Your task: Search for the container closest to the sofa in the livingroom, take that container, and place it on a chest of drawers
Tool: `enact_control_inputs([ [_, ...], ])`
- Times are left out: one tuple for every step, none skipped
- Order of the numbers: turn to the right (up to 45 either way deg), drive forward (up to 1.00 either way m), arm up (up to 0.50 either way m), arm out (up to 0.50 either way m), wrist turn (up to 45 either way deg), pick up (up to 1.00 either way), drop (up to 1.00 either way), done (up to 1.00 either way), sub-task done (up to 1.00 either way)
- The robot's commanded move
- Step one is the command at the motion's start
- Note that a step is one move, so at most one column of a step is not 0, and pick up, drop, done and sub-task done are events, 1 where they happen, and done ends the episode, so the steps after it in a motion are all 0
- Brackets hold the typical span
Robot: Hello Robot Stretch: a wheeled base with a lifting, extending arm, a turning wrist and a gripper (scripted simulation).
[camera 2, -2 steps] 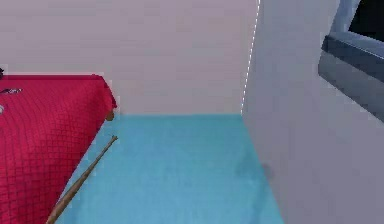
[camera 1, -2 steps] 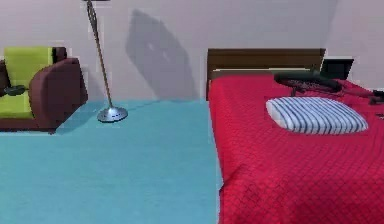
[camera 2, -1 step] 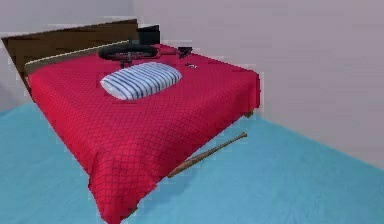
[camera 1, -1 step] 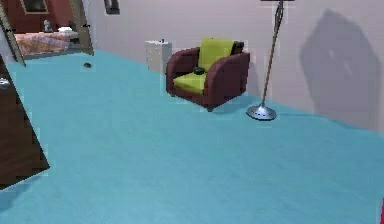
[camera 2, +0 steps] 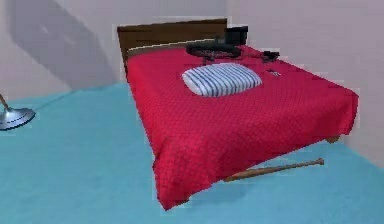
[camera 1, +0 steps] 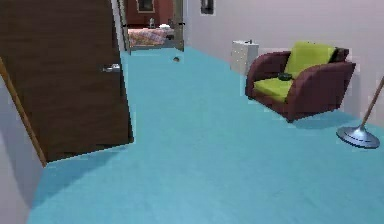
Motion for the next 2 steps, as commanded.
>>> enact_control_inputs([
  [0.0, 1.00, 0.00, 0.00, 0.0, 0.00, 0.00, 0.00, 0.00],
  [-3.0, 0.00, 0.00, 0.00, 0.0, 0.00, 0.00, 0.00, 0.00],
])
